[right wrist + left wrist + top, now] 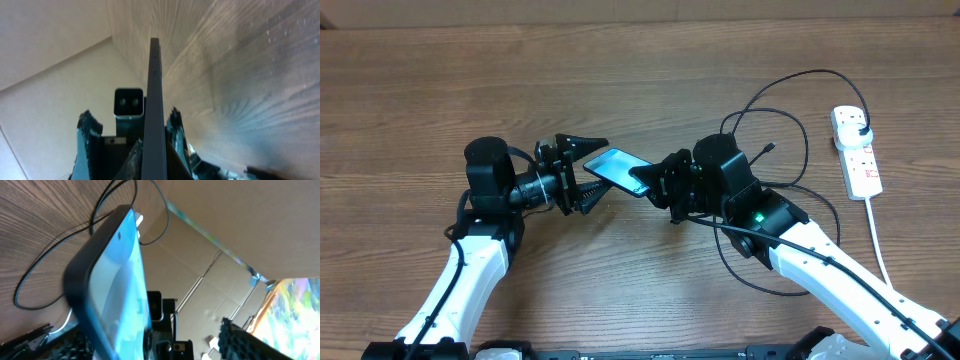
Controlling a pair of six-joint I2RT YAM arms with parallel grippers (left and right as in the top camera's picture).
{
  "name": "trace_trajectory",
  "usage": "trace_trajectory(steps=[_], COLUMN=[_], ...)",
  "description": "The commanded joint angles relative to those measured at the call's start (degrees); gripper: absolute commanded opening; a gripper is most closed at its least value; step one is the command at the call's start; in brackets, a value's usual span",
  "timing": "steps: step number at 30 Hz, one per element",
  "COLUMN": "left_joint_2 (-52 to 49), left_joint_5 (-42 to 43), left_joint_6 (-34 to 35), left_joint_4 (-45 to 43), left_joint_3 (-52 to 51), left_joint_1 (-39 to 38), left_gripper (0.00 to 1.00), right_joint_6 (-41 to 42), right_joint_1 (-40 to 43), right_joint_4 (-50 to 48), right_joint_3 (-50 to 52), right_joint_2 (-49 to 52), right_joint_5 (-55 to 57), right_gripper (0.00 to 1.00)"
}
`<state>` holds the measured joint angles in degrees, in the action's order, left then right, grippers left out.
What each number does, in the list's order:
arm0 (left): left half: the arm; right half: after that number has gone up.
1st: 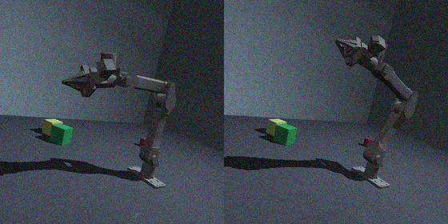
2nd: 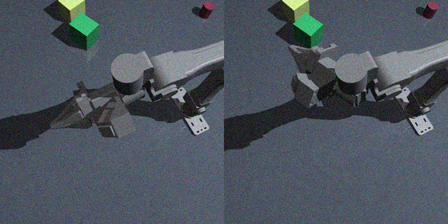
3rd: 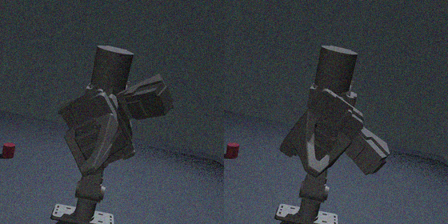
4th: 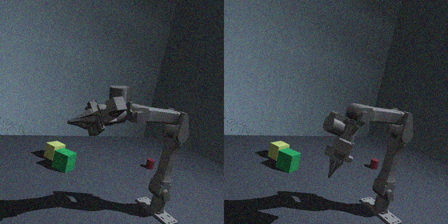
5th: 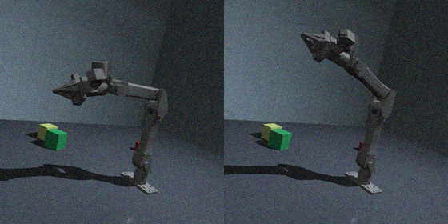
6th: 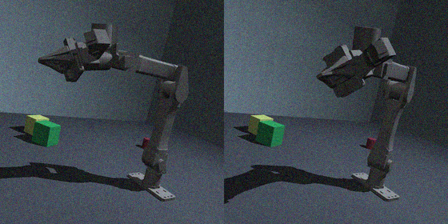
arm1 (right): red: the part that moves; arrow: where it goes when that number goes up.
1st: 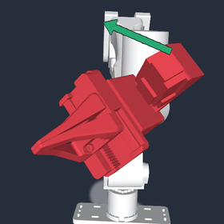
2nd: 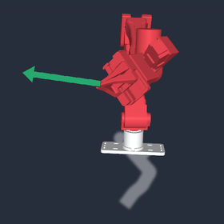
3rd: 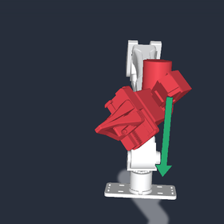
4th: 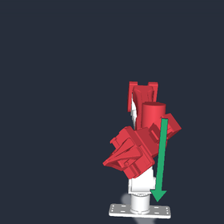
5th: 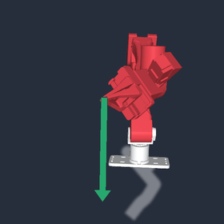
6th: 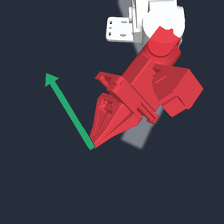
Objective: Plug charger to phone and switch on socket
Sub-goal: 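Hand the phone back from the right gripper to the left gripper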
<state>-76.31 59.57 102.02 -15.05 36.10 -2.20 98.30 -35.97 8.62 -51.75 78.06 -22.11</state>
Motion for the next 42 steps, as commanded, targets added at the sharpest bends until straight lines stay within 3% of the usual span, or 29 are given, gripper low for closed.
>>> trace_trajectory(steps=[1, 6, 10, 18, 21, 24, 27, 29, 34, 38, 39, 40, 42], left_joint_2=[-0.57, -0.57, -0.57, -0.57, -0.57, -0.57, -0.57, -0.57, -0.57, -0.57, -0.57, -0.57, -0.57], left_joint_5=[-1.55, -1.88, -1.88, -1.84, -1.36, -1.25, -1.18, -1.03, -1.66, -3.28, -3.67, -4.92, -6.73], left_joint_6=[0.24, 0.22, 0.22, 0.46, 0.46, 0.46, 0.46, 0.42, -1.79, -10.21, -12.11, -16.94, -21.2], left_joint_4=[-0.26, -0.24, -0.24, -0.24, -0.24, -0.24, -0.24, -0.24, -0.11, 4.37, 6.97, 15.37, 24.7], left_joint_3=[0.0, 0.0, 0.0, 0.0, 0.0, 0.0, 0.0, 0.0, 0.0, 0.0, 0.0, 0.0, 0.0], left_joint_1=[-1.16, -1.7, -1.7, -1.7, -1.7, -1.7, -1.7, -1.7, -1.68, -1.46, -1.46, -1.46, -1.46], left_gripper=[0.73, 0.71, 0.57, 0.48, 0.4, 0.22, 0.11, 0.05, 0.04, 0.04, 0.04, 0.04, 0.04], right_joint_6=[2.03, 2.03, 2.25, 2.25, 2.23, 2.23, 2.21, 2.14, -1.49, -14.95, -21.7, -26.86, -31.85], right_joint_1=[-0.46, -0.87, -2.69, -4.0, -4.0, -4.0, -4.0, -4.0, -4.0, -3.98, -3.98, -3.96, -3.91], right_joint_4=[-0.87, -0.85, -0.9, -0.9, -0.92, -0.9, -0.9, -0.85, -0.61, -0.5, 0.2, 2.16, 7.76], right_joint_3=[-0.72, -0.72, -0.72, -0.72, -0.72, -0.72, -0.72, -0.72, -0.72, -0.72, -0.72, -0.72, -0.72], right_joint_2=[-0.46, -0.46, -0.46, -0.46, -0.46, -0.46, -0.46, -0.46, -0.46, -0.46, -0.46, -0.46, -0.46], right_joint_5=[-3.85, -6.08, -6.05, -3.61, -2.38, -1.95, -1.95, -1.92, -1.92, -0.55, 1.84, 4.9, 11.15], right_gripper=[0.04, 0.04, 0.04, 0.04, 0.04, 0.04, 0.04, 0.1, 0.31, 0.45, 0.52, 0.65, 0.77])
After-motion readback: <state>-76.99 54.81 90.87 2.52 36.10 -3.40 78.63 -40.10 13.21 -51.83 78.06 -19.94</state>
